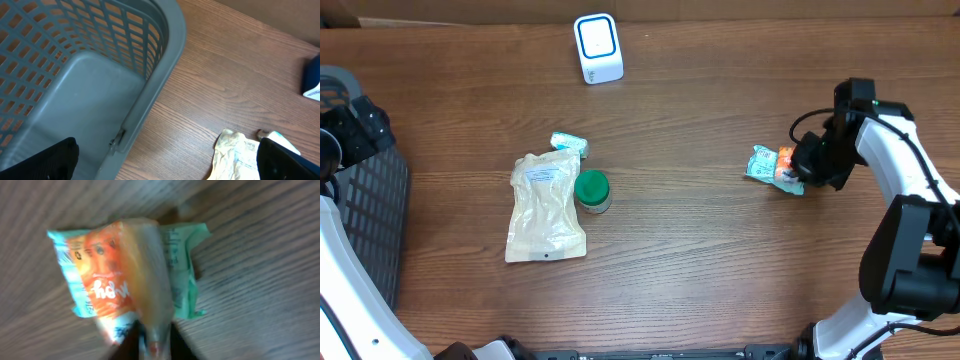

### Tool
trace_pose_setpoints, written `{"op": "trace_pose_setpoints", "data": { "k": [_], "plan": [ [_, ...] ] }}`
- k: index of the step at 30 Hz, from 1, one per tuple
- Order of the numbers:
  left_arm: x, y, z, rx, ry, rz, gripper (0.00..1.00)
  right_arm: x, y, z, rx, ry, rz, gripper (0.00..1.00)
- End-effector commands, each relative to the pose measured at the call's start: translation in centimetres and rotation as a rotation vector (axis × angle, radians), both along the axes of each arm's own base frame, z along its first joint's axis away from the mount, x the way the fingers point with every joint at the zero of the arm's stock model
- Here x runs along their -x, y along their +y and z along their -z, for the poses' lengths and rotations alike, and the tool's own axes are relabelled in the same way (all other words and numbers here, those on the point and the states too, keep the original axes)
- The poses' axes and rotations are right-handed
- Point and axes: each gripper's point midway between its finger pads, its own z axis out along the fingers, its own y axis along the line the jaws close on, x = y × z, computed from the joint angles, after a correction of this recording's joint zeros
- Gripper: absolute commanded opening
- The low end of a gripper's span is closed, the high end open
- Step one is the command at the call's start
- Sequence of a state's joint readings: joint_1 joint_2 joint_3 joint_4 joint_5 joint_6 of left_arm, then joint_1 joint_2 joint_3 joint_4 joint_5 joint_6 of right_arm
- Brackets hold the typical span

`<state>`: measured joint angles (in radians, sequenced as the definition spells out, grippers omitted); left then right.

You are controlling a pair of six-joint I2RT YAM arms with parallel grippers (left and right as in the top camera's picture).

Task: Scan the item barcode
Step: 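Carry the orange packet right and drop it by the wipes pack, then move the right gripper over the green-lidded jar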

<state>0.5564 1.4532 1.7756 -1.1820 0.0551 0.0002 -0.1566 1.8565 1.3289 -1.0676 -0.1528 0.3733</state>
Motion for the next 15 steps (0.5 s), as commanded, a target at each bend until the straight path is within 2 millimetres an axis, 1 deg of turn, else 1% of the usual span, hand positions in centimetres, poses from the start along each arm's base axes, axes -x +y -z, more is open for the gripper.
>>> {"op": "trace_pose_setpoints", "data": {
  "k": [1,2,4,5,8,9,10,11,13,14,15],
  "plan": [
    [0.0,0.0,-1.1,-0.027,-0.022,0.007,1.0,-0.1,0.1,0.0,-0.005,-0.013,-0.035,0.37],
    [0.0,0.0,-1.1,-0.026,-0.022,0.007,1.0,-0.1,0.1,-0.4,-0.005,-0.014,-0.052,0.42],
    [0.0,0.0,-1.1,-0.026,-0.022,0.007,1.0,-0.3,0.1,-1.5,-0.005,-0.014,-0.067,0.49],
    [0.0,0.0,-1.1,-0.026,-0.022,0.007,1.0,-0.5,0.1,-2.2,-0.005,-0.017,-0.075,0.5],
    [0.0,0.0,-1.1,-0.026,-0.022,0.007,1.0,-1.6,0.0,-5.8,-0.001,-0.048,-0.11,0.52],
    [0.0,0.1,-1.1,-0.027,-0.022,0.007,0.99,-2.0,0.3,-7.0,-0.006,-0.065,-0.127,0.53],
    [0.0,0.0,-1.1,-0.026,-0.022,0.007,1.0,-2.4,0.7,-8.3,-0.015,-0.087,-0.151,0.55],
    [0.0,0.0,-1.1,-0.026,-0.022,0.007,1.0,-2.9,1.4,-9.6,-0.029,-0.116,-0.18,0.61],
    [0.0,0.0,-1.1,-0.026,-0.022,0.007,0.99,-3.8,3.0,-11.4,-0.058,-0.169,-0.238,0.7],
    [0.0,0.0,-1.1,-0.026,-0.022,0.007,0.99,-4.2,4.2,-12.1,-0.073,-0.197,-0.272,0.73],
    [0.0,0.0,-1.1,-0.026,-0.022,0.007,0.99,-4.6,5.5,-12.5,-0.086,-0.219,-0.302,0.73]
  ]
}}
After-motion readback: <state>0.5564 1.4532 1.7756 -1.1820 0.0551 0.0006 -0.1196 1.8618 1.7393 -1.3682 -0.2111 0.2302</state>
